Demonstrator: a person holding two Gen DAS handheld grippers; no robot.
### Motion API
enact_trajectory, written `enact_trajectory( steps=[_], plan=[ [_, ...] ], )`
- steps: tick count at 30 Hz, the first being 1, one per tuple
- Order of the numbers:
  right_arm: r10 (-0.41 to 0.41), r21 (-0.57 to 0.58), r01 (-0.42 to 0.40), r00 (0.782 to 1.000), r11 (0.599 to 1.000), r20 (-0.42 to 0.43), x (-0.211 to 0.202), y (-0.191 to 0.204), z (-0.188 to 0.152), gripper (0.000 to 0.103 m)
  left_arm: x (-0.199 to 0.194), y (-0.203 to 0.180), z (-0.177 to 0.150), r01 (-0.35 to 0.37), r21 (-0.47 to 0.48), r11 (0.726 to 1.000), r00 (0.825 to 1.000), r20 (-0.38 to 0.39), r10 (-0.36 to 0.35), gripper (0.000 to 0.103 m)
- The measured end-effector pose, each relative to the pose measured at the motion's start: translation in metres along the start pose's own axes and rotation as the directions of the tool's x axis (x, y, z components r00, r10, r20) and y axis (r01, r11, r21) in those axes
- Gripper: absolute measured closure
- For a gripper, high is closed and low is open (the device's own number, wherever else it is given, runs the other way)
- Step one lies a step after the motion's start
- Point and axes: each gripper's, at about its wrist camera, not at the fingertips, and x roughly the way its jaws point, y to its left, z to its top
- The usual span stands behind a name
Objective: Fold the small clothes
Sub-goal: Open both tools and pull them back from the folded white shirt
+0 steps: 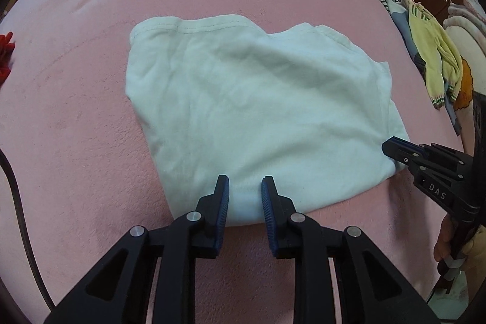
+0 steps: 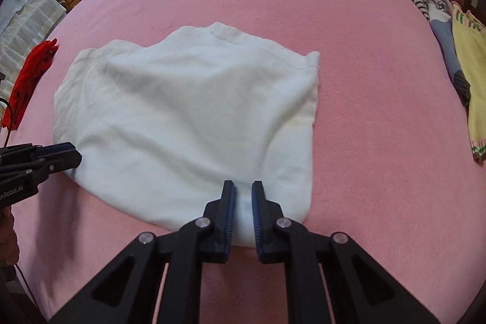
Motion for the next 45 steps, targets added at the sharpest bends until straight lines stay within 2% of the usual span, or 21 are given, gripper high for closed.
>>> enact_trajectory(
  steps=[5,7,15,17,21,23,27,28,31,32,41,45],
  plan=[
    [-0.013,-0.008,0.013,1.000,1.000,0.009,-0.014,0.005,0.000,0.093,-0.008,-0.004,0.005,0.006,-0.016,1.000,1.000,0.007,-0.006,0.082],
    [-0.014,-0.007,0.014,1.000,1.000,0.026,-0.024,0.006,-0.001,0.090,-0.018,-0.005,0.004,-0.003,-0.006,1.000,1.000,0.012,0.003,0.082],
    [0.019,0.028,-0.020,0.999,0.999,0.033,-0.061,0.015,-0.013,0.089,-0.053,-0.001,0.004,-0.051,0.039,0.998,0.998,0.033,0.050,0.081],
    [0.033,0.037,-0.034,0.999,0.999,0.027,-0.064,0.018,-0.014,0.088,-0.060,0.004,0.007,-0.056,0.039,0.998,0.998,0.036,0.054,0.077],
    [0.041,0.081,-0.043,0.999,0.996,0.026,-0.067,0.015,-0.016,0.076,-0.065,0.017,0.012,-0.078,0.029,0.997,0.997,0.030,0.078,0.077],
    [0.045,0.110,-0.048,0.999,0.993,0.029,-0.069,0.014,-0.018,0.075,-0.065,0.024,0.015,-0.088,0.031,0.996,0.996,0.021,0.087,0.077],
    [0.047,0.174,-0.052,0.998,0.983,0.033,-0.071,0.012,-0.021,0.075,-0.064,0.028,0.024,-0.116,0.088,0.989,0.993,0.008,0.116,0.075],
    [0.047,0.191,-0.053,0.998,0.980,0.033,-0.070,0.012,-0.021,0.075,-0.064,0.029,0.028,-0.120,0.108,0.987,0.993,0.007,0.120,0.072],
    [0.054,0.233,-0.060,0.998,0.971,0.029,-0.068,0.011,-0.023,0.075,-0.063,0.034,0.040,-0.138,0.159,0.978,0.990,0.000,0.140,0.051],
    [0.057,0.246,-0.061,0.998,0.967,0.025,-0.067,0.011,-0.023,0.075,-0.063,0.036,0.043,-0.145,0.171,0.975,0.989,0.009,0.146,0.050],
    [0.043,0.301,-0.046,0.999,0.953,0.017,-0.065,0.020,-0.023,0.075,-0.059,0.040,0.071,-0.136,0.302,0.944,0.989,-0.015,0.147,0.050],
    [0.030,0.327,-0.032,0.999,0.945,0.011,-0.065,0.025,-0.025,0.075,-0.057,0.038,0.077,-0.084,0.349,0.933,0.993,-0.043,0.106,0.050]
  ],
)
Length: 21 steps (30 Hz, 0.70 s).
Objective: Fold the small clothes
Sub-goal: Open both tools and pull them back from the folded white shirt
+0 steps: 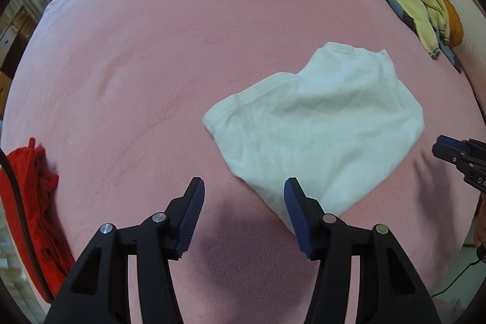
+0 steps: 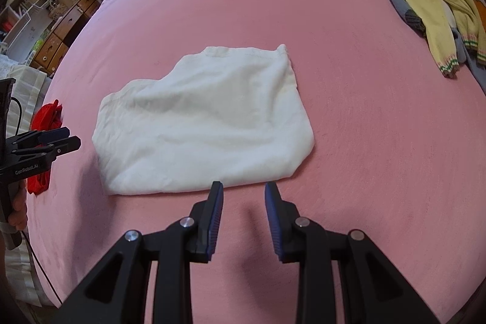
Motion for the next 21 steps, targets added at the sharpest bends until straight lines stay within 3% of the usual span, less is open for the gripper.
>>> enact_trajectory(
  steps=[14,21],
  plan=[
    [-0.033,0.154,0.028,0.999,0.988,0.035,-0.003,0.034,-0.022,0.073,0.001,0.022,0.002,0.095,0.107,0.990,0.995,-0.026,-0.093,0.049],
    [-0.058,0.239,0.037,0.995,0.970,0.083,-0.008,0.048,-0.033,0.064,-0.002,0.017,0.013,0.126,0.177,0.976,0.992,-0.011,-0.126,0.049]
  ],
)
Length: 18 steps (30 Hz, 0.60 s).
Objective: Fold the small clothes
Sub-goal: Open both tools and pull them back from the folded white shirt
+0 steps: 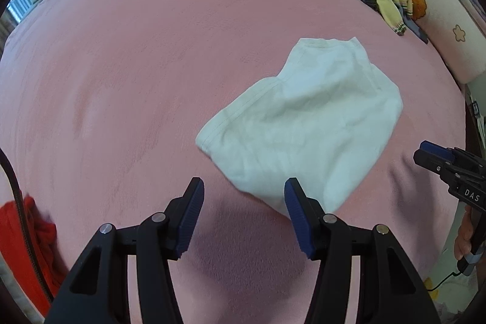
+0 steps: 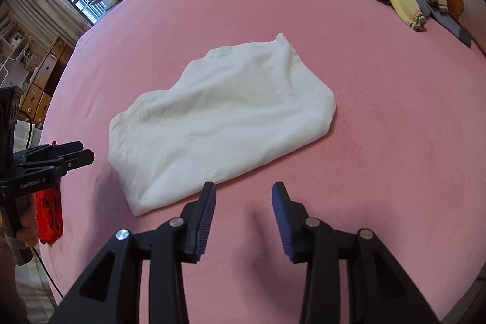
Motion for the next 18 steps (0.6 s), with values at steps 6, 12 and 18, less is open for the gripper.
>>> enact_trajectory(
  steps=[6,12,18],
  plan=[
    [-0.047,-0.072,0.049,0.998,0.996,0.030,-0.002,0.006,0.000,0.064,0.016,-0.004,-0.002,0.013,-0.014,1.000,1.000,-0.004,-0.013,0.049],
    [-0.058,-0.168,0.063,0.998,0.984,0.034,0.003,0.020,0.001,0.064,0.024,-0.006,-0.014,0.015,-0.078,0.997,1.000,-0.003,-0.015,0.049],
    [-0.058,-0.328,0.072,0.997,0.942,0.053,0.010,0.053,-0.008,0.064,0.022,-0.002,-0.021,0.004,-0.126,0.992,1.000,0.012,-0.002,0.047]
  ],
)
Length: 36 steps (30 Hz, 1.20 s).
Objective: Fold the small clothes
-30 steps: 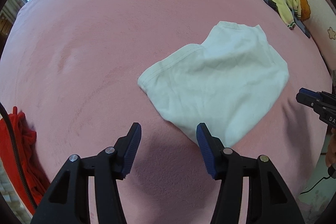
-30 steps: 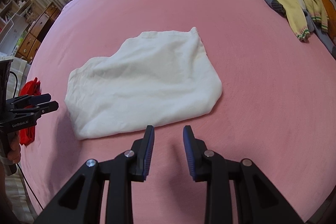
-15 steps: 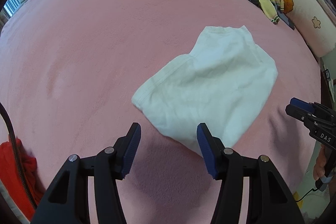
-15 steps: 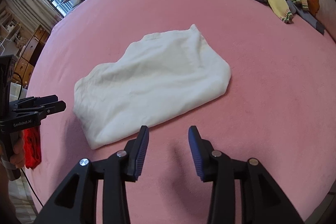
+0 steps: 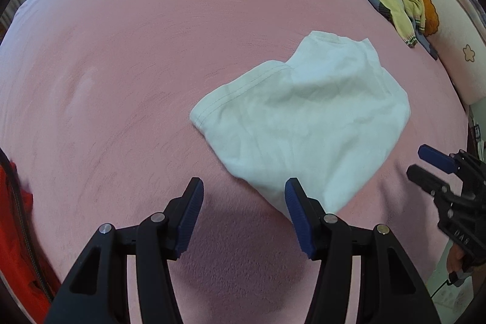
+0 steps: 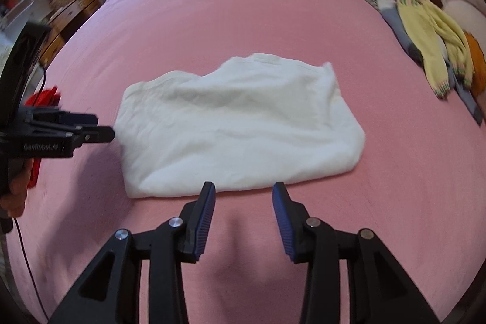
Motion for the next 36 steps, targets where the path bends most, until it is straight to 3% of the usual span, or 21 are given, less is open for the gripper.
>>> enact_trajectory(
  steps=[4,16,27,36],
  plan=[
    [0.007,-0.093,-0.007,1.000,0.996,0.003,0.004,0.024,-0.003,0.064,-0.003,0.003,-0.008,-0.006,-0.035,0.999,1.000,0.021,0.007,0.038],
    [0.016,-0.273,-0.007,0.999,0.962,0.030,0.014,0.077,-0.020,0.064,-0.023,0.020,-0.052,-0.100,-0.207,0.973,0.990,0.077,0.118,0.038],
    [-0.048,-0.468,0.091,0.993,0.879,0.104,0.027,0.120,-0.044,0.064,-0.022,0.030,-0.106,-0.096,-0.382,0.919,0.989,0.065,0.130,0.038],
    [-0.118,-0.570,0.200,0.977,0.797,0.179,0.047,0.141,-0.049,0.064,-0.011,0.034,-0.112,-0.075,-0.399,0.914,0.991,0.071,0.112,0.038]
  ],
)
